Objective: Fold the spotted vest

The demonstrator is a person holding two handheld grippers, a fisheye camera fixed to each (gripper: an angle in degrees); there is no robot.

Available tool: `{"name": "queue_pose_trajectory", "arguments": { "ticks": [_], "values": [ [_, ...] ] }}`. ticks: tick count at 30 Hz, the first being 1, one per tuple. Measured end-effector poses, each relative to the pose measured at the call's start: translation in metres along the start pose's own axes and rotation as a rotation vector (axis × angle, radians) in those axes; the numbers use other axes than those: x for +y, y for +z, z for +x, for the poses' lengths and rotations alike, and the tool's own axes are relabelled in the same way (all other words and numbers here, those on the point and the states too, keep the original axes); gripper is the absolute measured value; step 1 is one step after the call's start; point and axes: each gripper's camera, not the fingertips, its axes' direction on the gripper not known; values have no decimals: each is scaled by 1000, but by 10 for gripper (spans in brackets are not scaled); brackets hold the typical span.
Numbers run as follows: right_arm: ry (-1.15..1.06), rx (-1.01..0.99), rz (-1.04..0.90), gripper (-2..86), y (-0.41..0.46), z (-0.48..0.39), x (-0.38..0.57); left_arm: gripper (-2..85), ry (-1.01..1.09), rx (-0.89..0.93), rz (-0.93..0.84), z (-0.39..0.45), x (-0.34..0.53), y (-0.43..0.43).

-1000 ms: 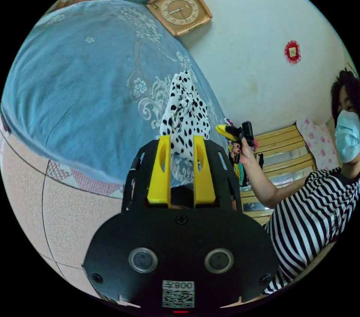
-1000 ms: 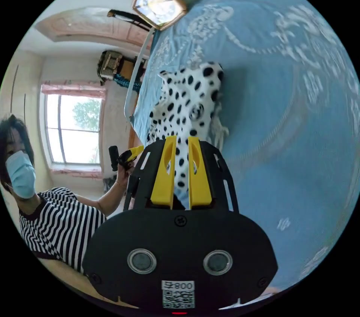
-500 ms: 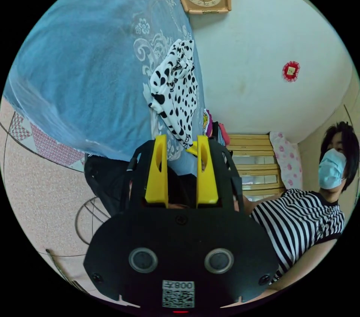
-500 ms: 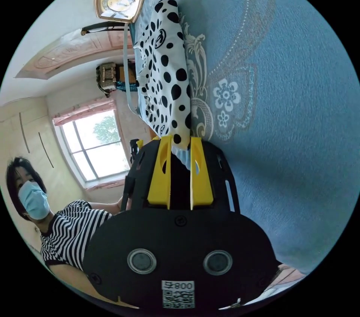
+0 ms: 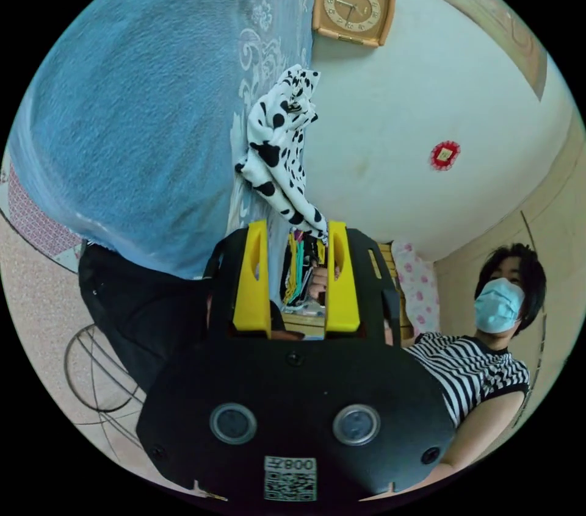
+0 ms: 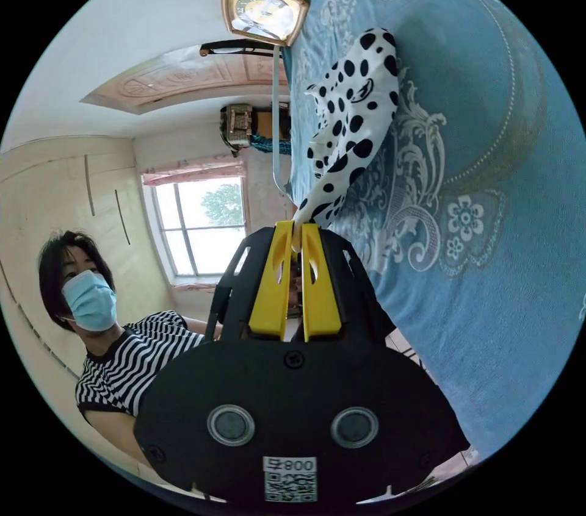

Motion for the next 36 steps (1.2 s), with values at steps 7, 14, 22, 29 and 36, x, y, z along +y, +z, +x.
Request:
{"name": "queue_pose_trajectory", "arguments": {
  "ticks": [7, 14, 22, 29, 36],
  "values": [
    [-24, -37, 23, 18, -25, -33, 39, 122, -67, 158, 156, -26, 7, 10],
    [-11, -28, 35, 19, -51, -61, 97, 45, -84, 143, 286, -38, 22, 29],
    [-10, -35, 83, 19, -94, -101, 193, 29, 48, 13, 180, -8, 66, 81],
    [-122, -32, 124, 18, -144, -177, 307, 27, 203, 36, 78, 24, 117, 143],
    [-274, -17, 208, 18, -206, -260, 436, 26, 333, 118, -26, 38, 175, 236]
  ]
}}
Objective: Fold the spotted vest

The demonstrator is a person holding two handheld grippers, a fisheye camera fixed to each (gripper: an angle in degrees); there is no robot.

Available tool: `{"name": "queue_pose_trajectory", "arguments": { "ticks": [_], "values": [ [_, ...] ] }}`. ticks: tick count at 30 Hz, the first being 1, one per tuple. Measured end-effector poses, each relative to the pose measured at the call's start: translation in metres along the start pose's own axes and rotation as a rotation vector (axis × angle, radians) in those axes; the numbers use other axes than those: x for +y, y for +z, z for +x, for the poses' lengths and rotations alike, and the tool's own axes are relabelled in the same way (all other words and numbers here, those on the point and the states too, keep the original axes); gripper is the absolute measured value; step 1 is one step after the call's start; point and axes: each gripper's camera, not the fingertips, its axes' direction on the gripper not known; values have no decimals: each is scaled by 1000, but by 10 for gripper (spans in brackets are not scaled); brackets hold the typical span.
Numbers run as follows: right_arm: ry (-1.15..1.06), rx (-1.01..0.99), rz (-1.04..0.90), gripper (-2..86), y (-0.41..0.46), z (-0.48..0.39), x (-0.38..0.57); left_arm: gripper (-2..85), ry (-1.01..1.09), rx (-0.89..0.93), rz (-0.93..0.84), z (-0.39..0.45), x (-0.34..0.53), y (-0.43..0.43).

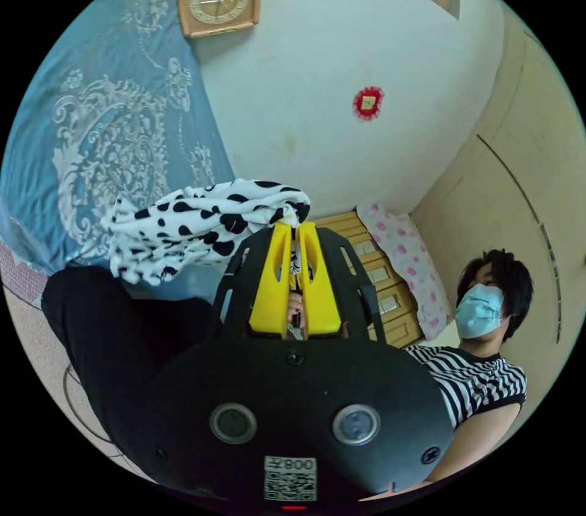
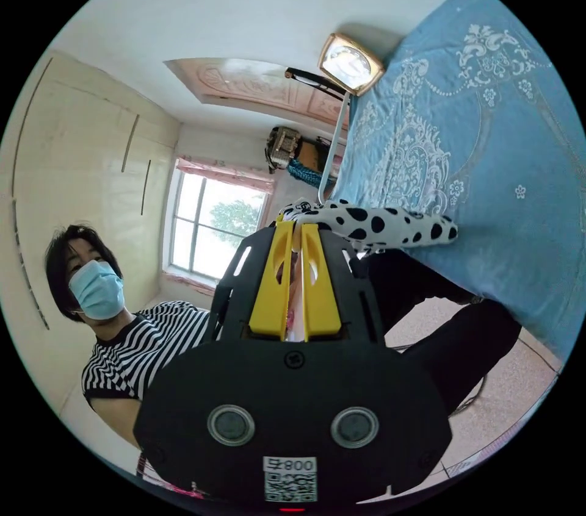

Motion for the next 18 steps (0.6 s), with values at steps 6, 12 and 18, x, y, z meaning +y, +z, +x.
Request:
{"name": "queue_pose_trajectory", "arguments": {
  "ticks": [6, 12, 18],
  "values": [
    [-87, 17, 91, 17, -76, -76, 79, 26, 74, 36, -141, -2, 41, 94],
    [-105, 23, 187, 17, -145, -124, 150, 27, 97, 66, -265, -31, 78, 194],
    [-79, 27, 259, 19, -209, -152, 196, 26, 82, 68, -361, -79, 108, 295]
  ]
}}
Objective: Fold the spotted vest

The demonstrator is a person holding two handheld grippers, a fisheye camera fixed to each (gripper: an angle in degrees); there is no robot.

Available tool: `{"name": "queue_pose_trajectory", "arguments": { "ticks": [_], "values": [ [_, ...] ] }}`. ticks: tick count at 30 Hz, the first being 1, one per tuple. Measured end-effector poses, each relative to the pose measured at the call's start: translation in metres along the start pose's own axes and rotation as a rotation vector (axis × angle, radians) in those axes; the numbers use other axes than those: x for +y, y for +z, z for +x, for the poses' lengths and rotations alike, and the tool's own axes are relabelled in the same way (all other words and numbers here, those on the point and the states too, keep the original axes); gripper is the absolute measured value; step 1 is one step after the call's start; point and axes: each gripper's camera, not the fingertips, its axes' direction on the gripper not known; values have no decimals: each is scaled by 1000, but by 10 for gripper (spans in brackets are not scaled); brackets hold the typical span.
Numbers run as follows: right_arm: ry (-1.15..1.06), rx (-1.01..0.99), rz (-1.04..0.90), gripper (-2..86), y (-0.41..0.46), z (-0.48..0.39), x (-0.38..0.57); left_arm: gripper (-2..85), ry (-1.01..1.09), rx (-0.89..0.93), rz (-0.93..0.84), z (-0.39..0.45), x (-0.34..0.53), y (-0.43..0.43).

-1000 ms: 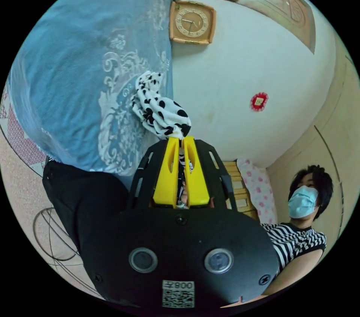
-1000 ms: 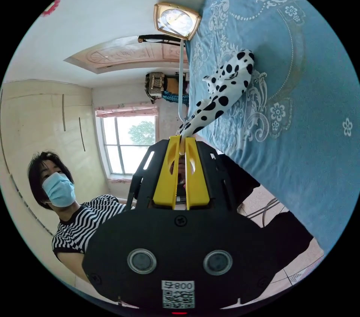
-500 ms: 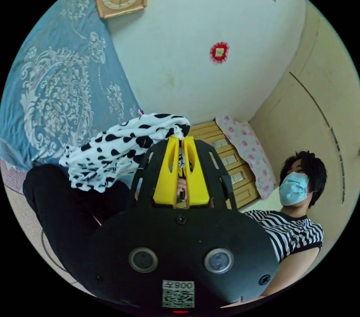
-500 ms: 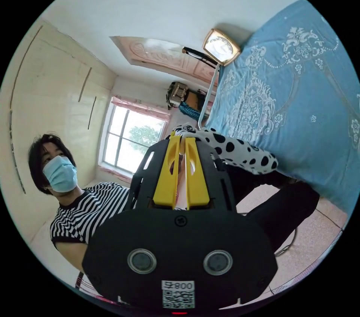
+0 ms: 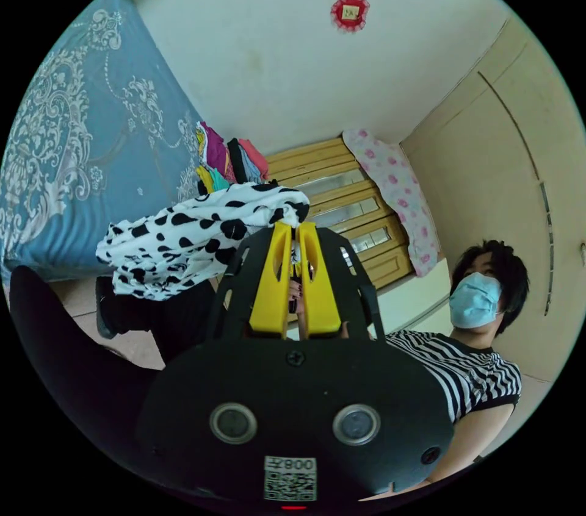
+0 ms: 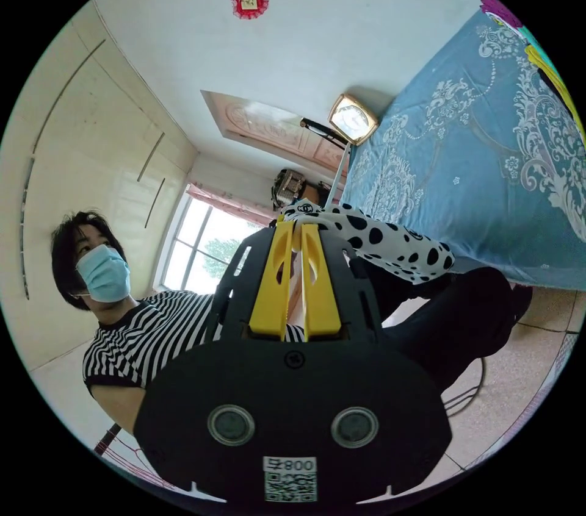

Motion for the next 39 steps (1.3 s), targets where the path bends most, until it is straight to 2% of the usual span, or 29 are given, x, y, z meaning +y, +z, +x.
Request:
{"name": "queue_pose_trajectory", "arguments": {
  "ticks": [10, 18, 23, 27, 31, 35, 39],
  "values": [
    [76, 18, 77, 19, -101, -17, -9, 27, -103, -9, -98, -136, -24, 161],
    [110, 118, 44, 18, -194, -19, -115, 26, -153, -26, -149, -263, -88, 294],
    [-9, 230, 51, 20, -269, -67, -220, 27, -44, 6, -159, -313, -160, 398],
    [-110, 338, 115, 21, -351, -123, -298, 27, 119, 44, -166, -333, -221, 503],
    [-143, 460, 180, 21, -424, -159, -334, 27, 242, 71, -208, -360, -250, 610],
    [-26, 598, 217, 21, -498, -141, -337, 27, 271, 23, -300, -415, -243, 694],
    [274, 715, 204, 21, -553, -60, -301, 26, 100, -99, -453, -531, -202, 777]
  ]
}}
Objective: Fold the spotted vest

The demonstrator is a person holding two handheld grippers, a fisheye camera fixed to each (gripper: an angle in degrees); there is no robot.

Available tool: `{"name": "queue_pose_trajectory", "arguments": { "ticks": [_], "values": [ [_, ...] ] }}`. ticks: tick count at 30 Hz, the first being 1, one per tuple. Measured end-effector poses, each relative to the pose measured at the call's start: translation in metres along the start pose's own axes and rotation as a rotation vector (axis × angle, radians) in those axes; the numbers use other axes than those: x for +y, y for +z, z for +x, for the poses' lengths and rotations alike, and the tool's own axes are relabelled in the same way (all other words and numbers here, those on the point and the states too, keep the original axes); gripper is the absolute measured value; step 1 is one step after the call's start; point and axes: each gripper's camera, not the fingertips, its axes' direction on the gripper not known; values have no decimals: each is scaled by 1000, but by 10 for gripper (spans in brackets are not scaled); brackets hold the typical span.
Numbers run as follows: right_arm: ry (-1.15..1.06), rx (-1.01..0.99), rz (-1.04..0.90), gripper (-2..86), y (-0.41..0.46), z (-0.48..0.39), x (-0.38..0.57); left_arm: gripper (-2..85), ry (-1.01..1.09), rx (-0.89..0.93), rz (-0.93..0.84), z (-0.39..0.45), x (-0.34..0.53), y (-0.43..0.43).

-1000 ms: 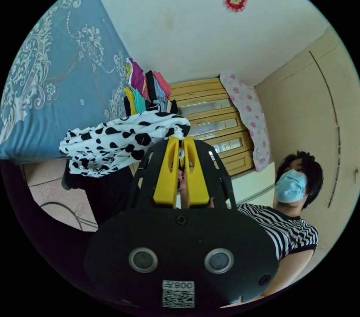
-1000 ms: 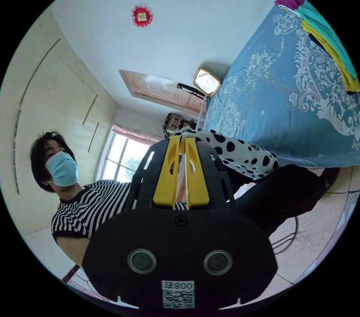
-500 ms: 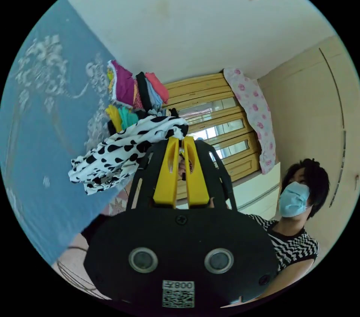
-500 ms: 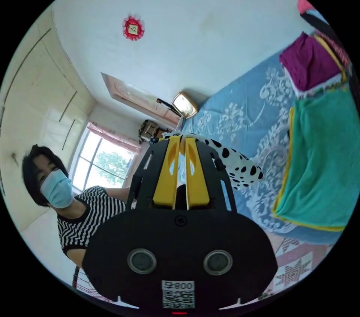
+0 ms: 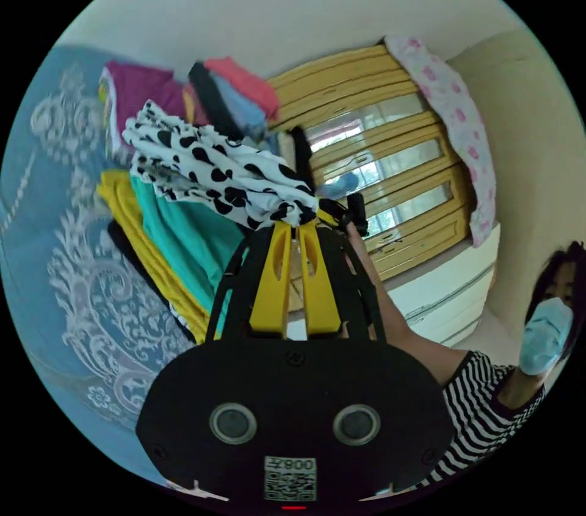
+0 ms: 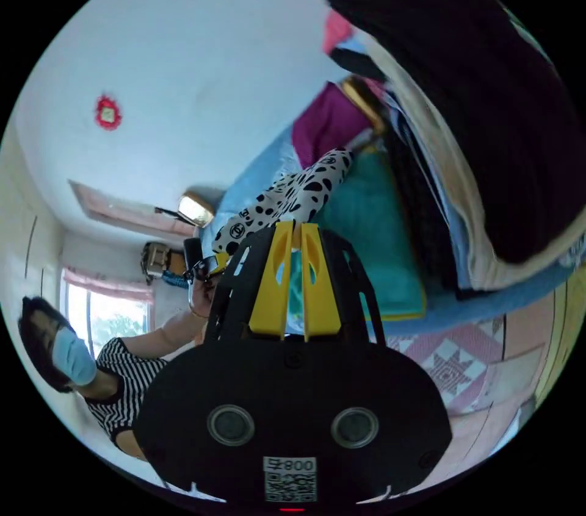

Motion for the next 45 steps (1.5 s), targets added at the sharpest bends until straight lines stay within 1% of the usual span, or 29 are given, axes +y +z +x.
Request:
{"name": "queue_pose_trajectory", "arguments": {
  "ticks": [1, 2, 4, 8, 11, 14, 16, 18, 21, 26, 28, 30, 34, 36, 38, 39, 40, 43, 45],
  "values": [
    [42, 9, -10, 21, 2, 14, 2, 25, -86, -2, -55, -33, 9, 27],
    [105, 10, -28, 20, 5, 38, 7, 25, -129, -1, -78, -48, 14, 39],
    [130, -2, -26, 20, 2, 56, 12, 23, -215, 38, -108, -92, 31, 72],
    [76, 0, -15, 19, -23, 57, 4, 22, -167, 29, -142, -121, 33, 98],
    [42, 57, -24, 18, -37, 51, -8, 22, -128, 35, -167, -139, 30, 115],
    [83, 109, -72, 18, -33, 65, -15, 22, -122, -5, -222, -165, 31, 138],
    [134, 89, -68, 18, -28, 80, -17, 23, -147, -40, -249, -191, 37, 151],
    [183, 45, -40, 18, -23, 94, -18, 23, -188, -31, -253, -212, 43, 156],
    [199, 4, -8, 17, -23, 99, -21, 26, -235, 8, -238, -241, 52, 156],
    [234, 29, 84, 10, -41, 97, -19, 33, -260, 51, -241, -271, 69, 146],
    [222, 38, 158, 5, -51, 86, -16, 30, -233, 59, -240, -274, 77, 133],
    [128, 6, 213, 2, -50, 56, -18, 23, -190, 48, -223, -271, 79, 123],
    [26, 45, 129, 1, -13, 15, -41, 9, -111, 47, -174, -269, 69, 117],
    [49, 155, 27, 0, 21, 9, -59, 7, -103, 20, -177, -273, 64, 122],
    [85, 213, -23, 0, 42, 9, -68, 5, -97, -62, -228, -282, 62, 130],
    [107, 203, -13, 0, 49, 8, -70, 4, -131, -132, -266, -292, 65, 135],
    [113, 201, -4, 0, 51, 6, -71, 3, -140, -146, -296, -299, 69, 137],
    [117, 192, 21, 0, 60, -4, -74, 3, -154, -106, -264, -303, 82, 128],
    [116, 193, 35, 0, 67, -16, -77, 2, -128, -121, -268, -299, 89, 122]
  ]
}}
